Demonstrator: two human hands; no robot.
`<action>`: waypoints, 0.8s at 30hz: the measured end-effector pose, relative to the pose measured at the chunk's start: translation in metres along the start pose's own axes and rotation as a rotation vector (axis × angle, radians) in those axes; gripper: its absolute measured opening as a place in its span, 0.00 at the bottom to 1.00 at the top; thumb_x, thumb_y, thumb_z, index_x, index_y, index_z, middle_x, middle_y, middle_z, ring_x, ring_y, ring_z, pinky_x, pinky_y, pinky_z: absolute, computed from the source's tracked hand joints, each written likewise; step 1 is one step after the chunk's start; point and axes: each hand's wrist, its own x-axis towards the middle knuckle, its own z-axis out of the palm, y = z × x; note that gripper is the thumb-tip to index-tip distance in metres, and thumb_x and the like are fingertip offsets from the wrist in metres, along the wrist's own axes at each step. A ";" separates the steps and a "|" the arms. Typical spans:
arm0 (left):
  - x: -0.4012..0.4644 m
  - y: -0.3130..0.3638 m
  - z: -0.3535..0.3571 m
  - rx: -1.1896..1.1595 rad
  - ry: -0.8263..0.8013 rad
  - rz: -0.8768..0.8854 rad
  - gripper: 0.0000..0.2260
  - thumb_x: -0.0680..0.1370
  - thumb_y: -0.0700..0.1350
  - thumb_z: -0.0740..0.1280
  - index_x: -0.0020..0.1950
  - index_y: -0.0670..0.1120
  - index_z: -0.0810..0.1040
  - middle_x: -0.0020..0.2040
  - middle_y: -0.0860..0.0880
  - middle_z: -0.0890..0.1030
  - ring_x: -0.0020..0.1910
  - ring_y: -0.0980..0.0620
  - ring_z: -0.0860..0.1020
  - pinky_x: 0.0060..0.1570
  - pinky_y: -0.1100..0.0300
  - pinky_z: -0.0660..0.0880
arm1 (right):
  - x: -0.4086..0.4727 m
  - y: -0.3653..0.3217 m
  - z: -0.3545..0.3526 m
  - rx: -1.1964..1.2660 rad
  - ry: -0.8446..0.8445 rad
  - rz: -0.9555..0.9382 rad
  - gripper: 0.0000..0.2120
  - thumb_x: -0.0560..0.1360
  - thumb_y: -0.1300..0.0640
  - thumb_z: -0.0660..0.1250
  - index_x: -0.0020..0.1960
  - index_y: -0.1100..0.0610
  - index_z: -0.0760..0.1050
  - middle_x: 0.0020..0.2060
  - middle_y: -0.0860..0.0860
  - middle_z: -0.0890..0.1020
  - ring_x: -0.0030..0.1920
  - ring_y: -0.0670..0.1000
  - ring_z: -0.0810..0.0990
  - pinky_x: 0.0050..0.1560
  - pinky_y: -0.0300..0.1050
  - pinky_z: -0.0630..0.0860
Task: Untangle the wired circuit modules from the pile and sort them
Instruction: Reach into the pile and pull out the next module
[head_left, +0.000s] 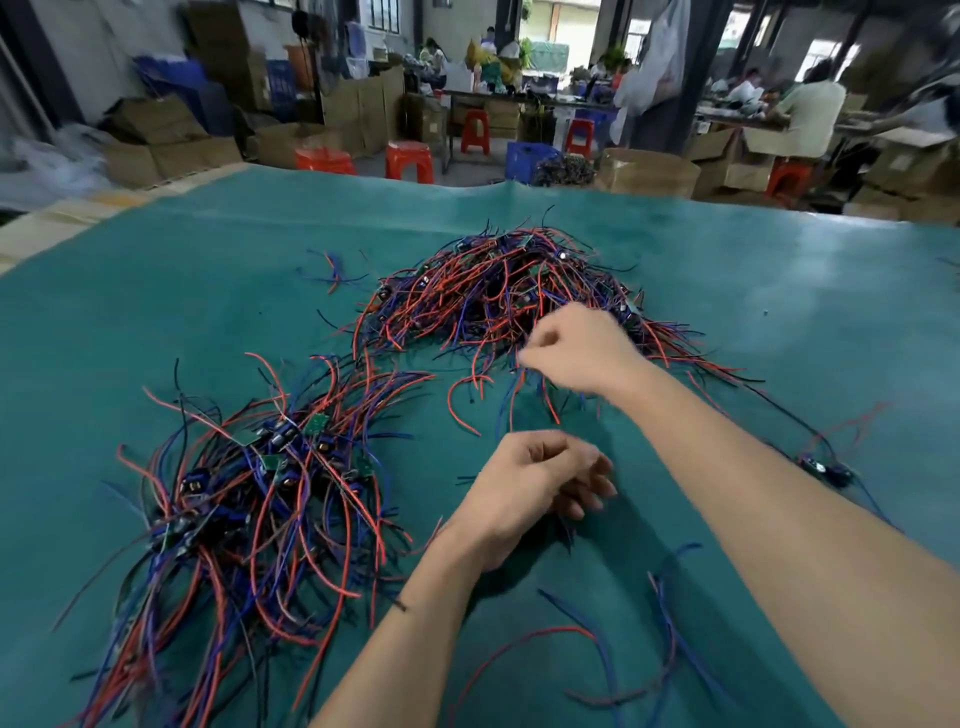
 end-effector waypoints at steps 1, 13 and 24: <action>0.000 0.000 0.000 0.002 0.001 0.000 0.09 0.82 0.38 0.62 0.46 0.39 0.80 0.39 0.43 0.83 0.32 0.53 0.78 0.32 0.66 0.72 | 0.003 0.022 0.001 -0.012 0.081 0.125 0.07 0.73 0.53 0.69 0.46 0.54 0.84 0.49 0.56 0.86 0.52 0.59 0.84 0.54 0.47 0.80; 0.000 0.001 -0.001 -0.032 0.037 -0.027 0.07 0.82 0.36 0.62 0.49 0.38 0.80 0.41 0.41 0.82 0.33 0.54 0.78 0.34 0.66 0.73 | -0.008 0.093 0.012 0.570 0.363 0.269 0.06 0.69 0.57 0.71 0.36 0.52 0.86 0.28 0.45 0.82 0.28 0.47 0.75 0.33 0.38 0.70; 0.006 0.000 -0.001 -0.176 0.151 -0.039 0.12 0.85 0.42 0.59 0.58 0.33 0.72 0.36 0.48 0.84 0.31 0.53 0.80 0.29 0.61 0.76 | -0.127 0.045 0.031 0.700 -0.099 -0.201 0.11 0.64 0.56 0.64 0.28 0.55 0.83 0.26 0.51 0.82 0.28 0.44 0.76 0.34 0.38 0.70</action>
